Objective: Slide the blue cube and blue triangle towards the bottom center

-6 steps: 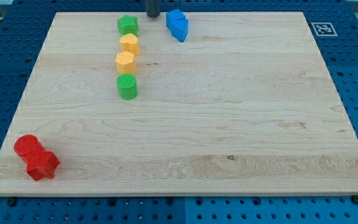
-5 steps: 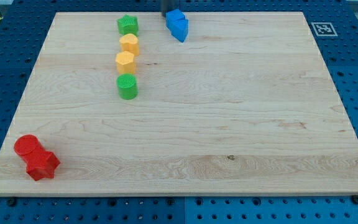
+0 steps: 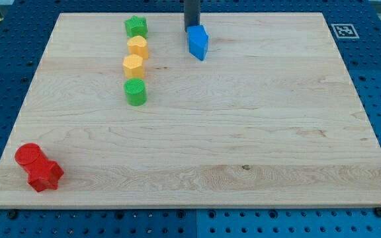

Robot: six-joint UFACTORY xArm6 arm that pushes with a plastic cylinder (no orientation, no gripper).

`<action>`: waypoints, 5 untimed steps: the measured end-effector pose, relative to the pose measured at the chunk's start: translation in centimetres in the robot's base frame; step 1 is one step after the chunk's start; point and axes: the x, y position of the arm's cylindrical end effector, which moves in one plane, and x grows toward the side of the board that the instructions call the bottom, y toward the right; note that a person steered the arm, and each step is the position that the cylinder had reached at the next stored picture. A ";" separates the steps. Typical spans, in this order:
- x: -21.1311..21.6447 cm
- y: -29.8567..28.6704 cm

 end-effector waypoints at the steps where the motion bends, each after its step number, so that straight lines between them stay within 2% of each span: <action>1: 3.2 1.5; 2: 5.5 3.1; 5: 6.2 3.5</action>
